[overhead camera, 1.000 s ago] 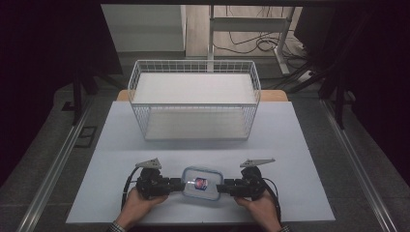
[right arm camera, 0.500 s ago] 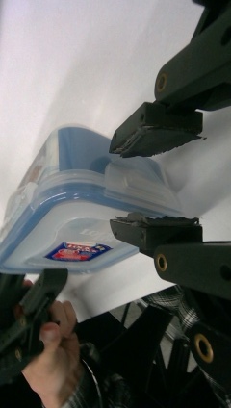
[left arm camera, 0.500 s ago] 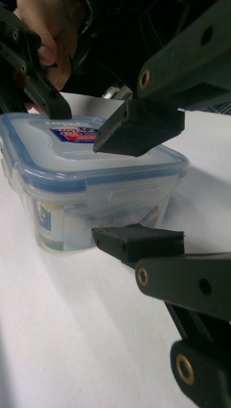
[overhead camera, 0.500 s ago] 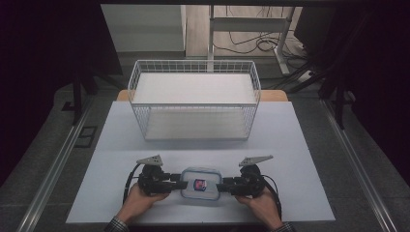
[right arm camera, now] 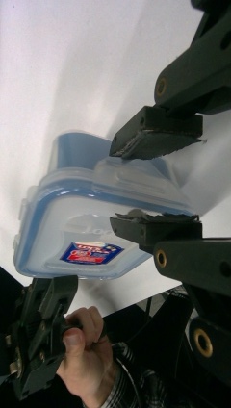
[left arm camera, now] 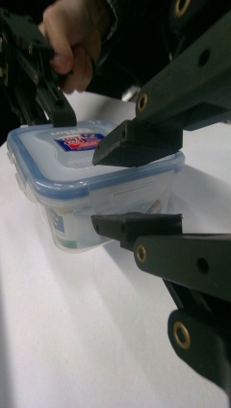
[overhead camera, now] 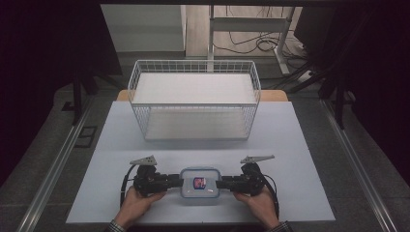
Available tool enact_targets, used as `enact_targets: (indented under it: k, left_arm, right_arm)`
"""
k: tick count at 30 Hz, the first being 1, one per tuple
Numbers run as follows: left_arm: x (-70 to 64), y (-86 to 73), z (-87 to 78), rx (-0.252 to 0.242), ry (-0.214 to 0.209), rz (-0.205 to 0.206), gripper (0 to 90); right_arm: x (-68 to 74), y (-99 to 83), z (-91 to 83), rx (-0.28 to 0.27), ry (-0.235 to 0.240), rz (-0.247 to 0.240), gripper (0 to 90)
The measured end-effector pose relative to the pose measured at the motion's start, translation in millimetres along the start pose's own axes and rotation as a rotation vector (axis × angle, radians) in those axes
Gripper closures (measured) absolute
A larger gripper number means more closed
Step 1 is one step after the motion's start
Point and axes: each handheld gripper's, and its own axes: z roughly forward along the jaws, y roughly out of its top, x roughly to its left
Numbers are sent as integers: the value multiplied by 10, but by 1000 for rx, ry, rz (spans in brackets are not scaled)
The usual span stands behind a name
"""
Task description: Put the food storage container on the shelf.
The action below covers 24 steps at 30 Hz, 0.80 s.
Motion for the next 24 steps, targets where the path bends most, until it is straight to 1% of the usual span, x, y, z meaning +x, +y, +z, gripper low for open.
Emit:
enact_targets:
  k: [2, 4, 7, 9, 11, 16, 17, 19, 21, 22, 24]
  left_arm:
    - [5, -15, -2, -1, -10, -13, 675]
    - [-8, -30, -4, -5, -8, -20, 677]
    - [-25, -70, 9, 2, -7, -39, 673]
    - [-48, -90, 11, 4, 4, -32, 670]
    - [-72, -84, 7, 6, 20, -34, 678]
    - [-89, -101, -1, -4, 26, -82, 699]
    - [-99, -100, -3, -10, 40, -92, 707]
    - [-105, -86, -6, -15, 58, -90, 724]
    - [-101, -76, -5, -18, 61, -95, 730]
    - [-98, -72, -3, -21, 62, -100, 730]
    - [-106, -59, 3, -27, 79, -105, 734]
  right_arm:
    - [-8, 10, -21, -17, 8, 2, 647]
    - [-22, 17, -39, -21, 26, 19, 670]
    - [5, 14, -48, -17, 9, 17, 673]
    - [36, 1, -48, -17, -11, 10, 672]
    - [38, -10, -50, -16, -10, 19, 675]
    - [73, -38, -50, -24, -29, 46, 695]
    - [83, -38, -54, -30, -33, 49, 705]
    - [103, -31, -68, -48, -46, 50, 724]
    - [119, -16, -65, -47, -69, 36, 726]
    - [118, -12, -63, -48, -72, 36, 726]
    - [113, -6, -59, -54, -78, 41, 728]
